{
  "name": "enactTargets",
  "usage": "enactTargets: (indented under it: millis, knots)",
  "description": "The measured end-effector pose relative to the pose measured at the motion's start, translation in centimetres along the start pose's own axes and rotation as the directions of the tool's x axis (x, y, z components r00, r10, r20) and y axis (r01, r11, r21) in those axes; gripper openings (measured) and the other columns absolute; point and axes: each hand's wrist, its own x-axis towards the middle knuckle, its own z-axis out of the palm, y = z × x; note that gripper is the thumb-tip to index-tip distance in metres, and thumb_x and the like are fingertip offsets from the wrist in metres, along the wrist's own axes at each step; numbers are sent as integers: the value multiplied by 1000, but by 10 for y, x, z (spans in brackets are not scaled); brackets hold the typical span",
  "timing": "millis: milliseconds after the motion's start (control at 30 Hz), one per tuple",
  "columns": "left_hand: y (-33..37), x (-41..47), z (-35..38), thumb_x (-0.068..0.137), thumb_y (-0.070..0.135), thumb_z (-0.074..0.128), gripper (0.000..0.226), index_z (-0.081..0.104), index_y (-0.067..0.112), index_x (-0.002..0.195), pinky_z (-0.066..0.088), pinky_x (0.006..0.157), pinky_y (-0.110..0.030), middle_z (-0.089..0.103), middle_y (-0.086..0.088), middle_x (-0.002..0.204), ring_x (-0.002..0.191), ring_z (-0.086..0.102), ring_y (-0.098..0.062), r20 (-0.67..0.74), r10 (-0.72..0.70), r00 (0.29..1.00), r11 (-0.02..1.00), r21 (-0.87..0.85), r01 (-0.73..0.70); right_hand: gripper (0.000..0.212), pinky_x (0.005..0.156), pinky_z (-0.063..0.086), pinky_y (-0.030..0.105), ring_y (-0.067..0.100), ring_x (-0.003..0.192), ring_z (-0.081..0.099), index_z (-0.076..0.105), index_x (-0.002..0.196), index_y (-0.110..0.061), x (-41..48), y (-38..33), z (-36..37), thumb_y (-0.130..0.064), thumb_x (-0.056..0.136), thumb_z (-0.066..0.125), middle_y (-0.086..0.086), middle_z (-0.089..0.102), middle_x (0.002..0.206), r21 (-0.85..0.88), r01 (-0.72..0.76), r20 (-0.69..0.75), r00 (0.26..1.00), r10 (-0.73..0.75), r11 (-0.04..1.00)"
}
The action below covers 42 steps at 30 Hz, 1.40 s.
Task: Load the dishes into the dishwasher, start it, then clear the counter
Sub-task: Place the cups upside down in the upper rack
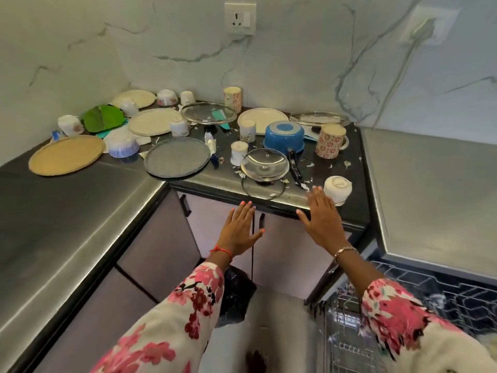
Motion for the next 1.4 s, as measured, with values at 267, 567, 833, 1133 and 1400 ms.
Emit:
enactTargets:
  millis: [267,567,833,1133,1400]
  knots:
    - [23,80,14,95,48,43,70,17,14,150,-3,121,-36,9,-1,160,148,-1,-16,38,205,978,978,-49,-203,68,118,6,44,29,145,8,26,146,-11,66,53,-11,-44,91,51,13,19,155,-135,-168,57,983,177,977]
    - [22,117,34,96,54,31,70,4,20,152,-11,117,-34,-2,2,160,147,-10,-14,70,228,971,973,18,-230,67,96,41,50,38,127,32,32,141,-26,90,78,-10,-39,83,63,14,30,141,-78,-375,295,876,381,924]
    - [21,115,40,96,55,29,70,3,21,151,-11,117,-33,-2,2,160,147,-9,-13,29,221,975,973,67,-222,61,92,44,47,44,124,31,39,133,-20,101,78,-4,-28,79,68,18,32,135,-27,-443,314,847,428,896]
    - [28,109,29,97,49,34,69,4,17,151,-11,118,-36,-4,0,160,147,-11,-16,106,199,974,980,2,-200,65,94,45,45,41,126,31,36,135,-20,96,74,-6,-30,80,69,18,30,139,-19,-428,305,858,413,904]
    - [36,15,43,94,47,43,77,0,17,151,-17,115,-35,-11,0,159,145,-18,-18,83,168,982,983,58,-174,59,85,48,44,41,116,42,41,130,-20,22,40,-27,-31,79,68,17,37,130,0,-407,225,890,397,913]
